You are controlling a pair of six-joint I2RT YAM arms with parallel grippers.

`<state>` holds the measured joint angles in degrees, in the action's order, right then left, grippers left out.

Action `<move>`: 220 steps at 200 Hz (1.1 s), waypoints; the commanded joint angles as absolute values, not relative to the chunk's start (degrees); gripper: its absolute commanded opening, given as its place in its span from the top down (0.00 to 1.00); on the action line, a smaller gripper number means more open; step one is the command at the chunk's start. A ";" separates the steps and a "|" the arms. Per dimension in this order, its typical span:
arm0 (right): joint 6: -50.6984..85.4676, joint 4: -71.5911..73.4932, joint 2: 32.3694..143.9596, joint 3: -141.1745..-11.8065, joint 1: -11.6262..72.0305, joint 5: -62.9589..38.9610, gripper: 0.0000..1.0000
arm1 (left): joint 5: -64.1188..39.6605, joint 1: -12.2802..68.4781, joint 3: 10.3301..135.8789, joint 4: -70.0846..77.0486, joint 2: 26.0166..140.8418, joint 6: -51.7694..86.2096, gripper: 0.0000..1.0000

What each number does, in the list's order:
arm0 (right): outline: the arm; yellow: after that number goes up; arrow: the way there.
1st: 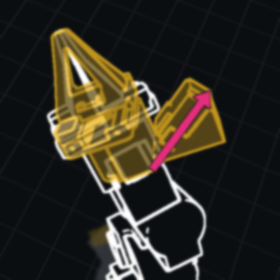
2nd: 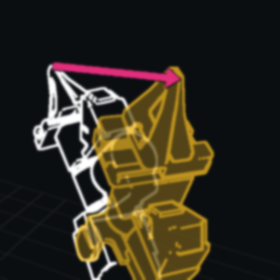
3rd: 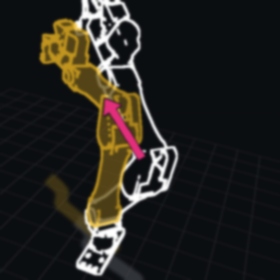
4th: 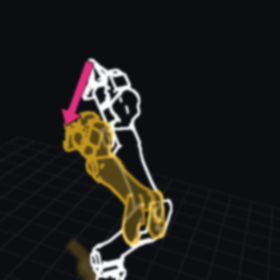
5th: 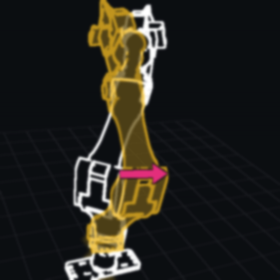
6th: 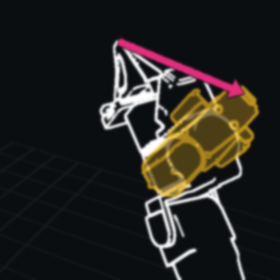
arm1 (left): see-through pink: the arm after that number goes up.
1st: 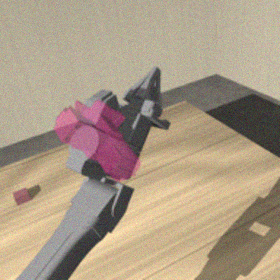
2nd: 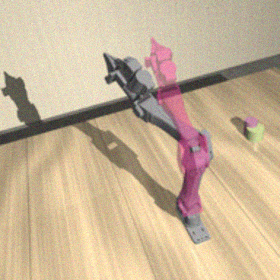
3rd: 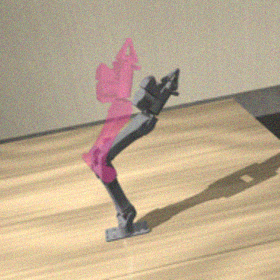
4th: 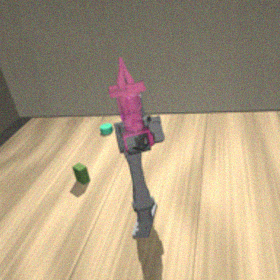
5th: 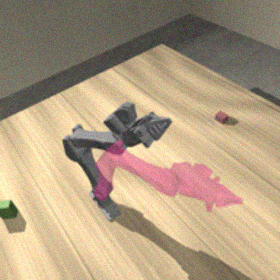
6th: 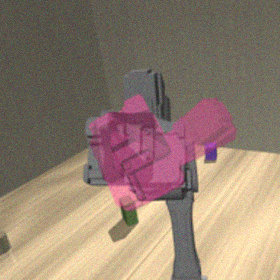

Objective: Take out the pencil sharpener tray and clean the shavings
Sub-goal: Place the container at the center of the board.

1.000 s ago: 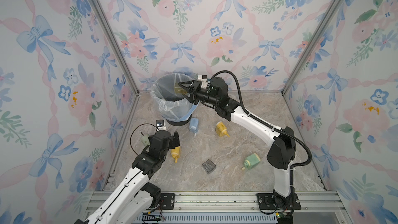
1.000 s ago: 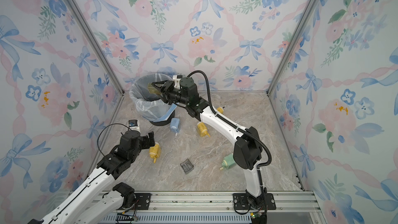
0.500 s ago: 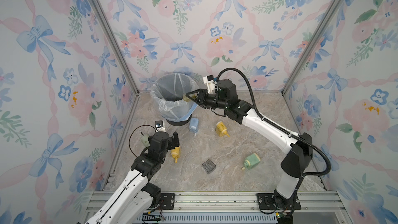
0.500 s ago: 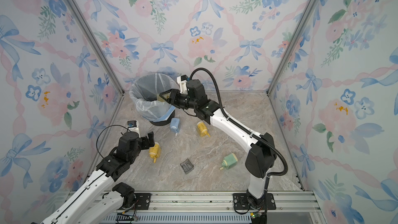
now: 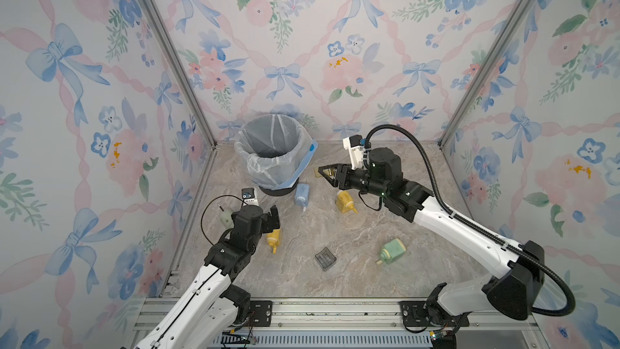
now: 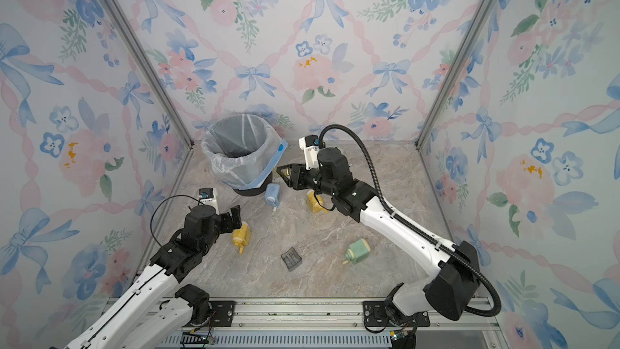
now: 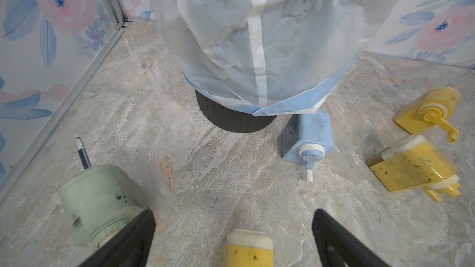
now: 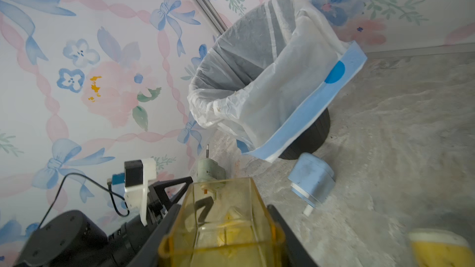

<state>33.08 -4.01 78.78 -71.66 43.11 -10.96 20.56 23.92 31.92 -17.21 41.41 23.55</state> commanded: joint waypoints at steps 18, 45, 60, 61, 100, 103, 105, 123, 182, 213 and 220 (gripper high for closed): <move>23.99 -4.68 72.20 -62.69 44.95 -2.65 0.62 | 18.33 23.44 30.18 -14.88 40.09 21.97 0.02; 22.28 -2.84 68.92 -57.80 45.52 -0.15 0.62 | 17.58 23.21 29.73 -14.28 39.81 21.93 0.02; 20.81 -2.77 67.40 -55.83 46.27 1.31 0.61 | 17.21 22.97 29.64 -14.01 39.49 21.88 0.02; 20.69 -2.70 67.32 -55.64 46.34 1.40 0.61 | 17.17 22.95 29.63 -13.99 39.48 21.88 0.02; 17.15 1.93 63.77 -47.57 50.81 8.31 0.62 | 16.30 22.89 29.35 -13.41 39.42 22.13 0.02; 17.00 2.27 63.61 -47.02 51.10 8.77 0.62 | 16.20 22.92 29.34 -13.44 39.53 22.15 0.02; 16.93 2.52 63.52 -46.71 51.34 9.00 0.62 | 16.11 22.94 29.40 -13.45 39.63 22.08 0.02; 16.57 4.18 63.05 -44.29 52.85 11.03 0.62 | 15.47 22.59 29.49 -13.45 40.49 22.15 0.02; 18.92 13.74 61.95 -33.45 54.56 14.33 0.58 | 11.91 21.70 29.62 -12.93 42.08 22.17 0.02; 22.29 18.85 63.51 -28.35 55.72 14.34 0.58 | 9.37 21.40 29.64 -12.31 42.79 21.97 0.02; 22.49 20.18 64.05 -27.40 56.41 14.86 0.58 | 8.44 21.19 29.46 -12.05 42.90 21.97 0.02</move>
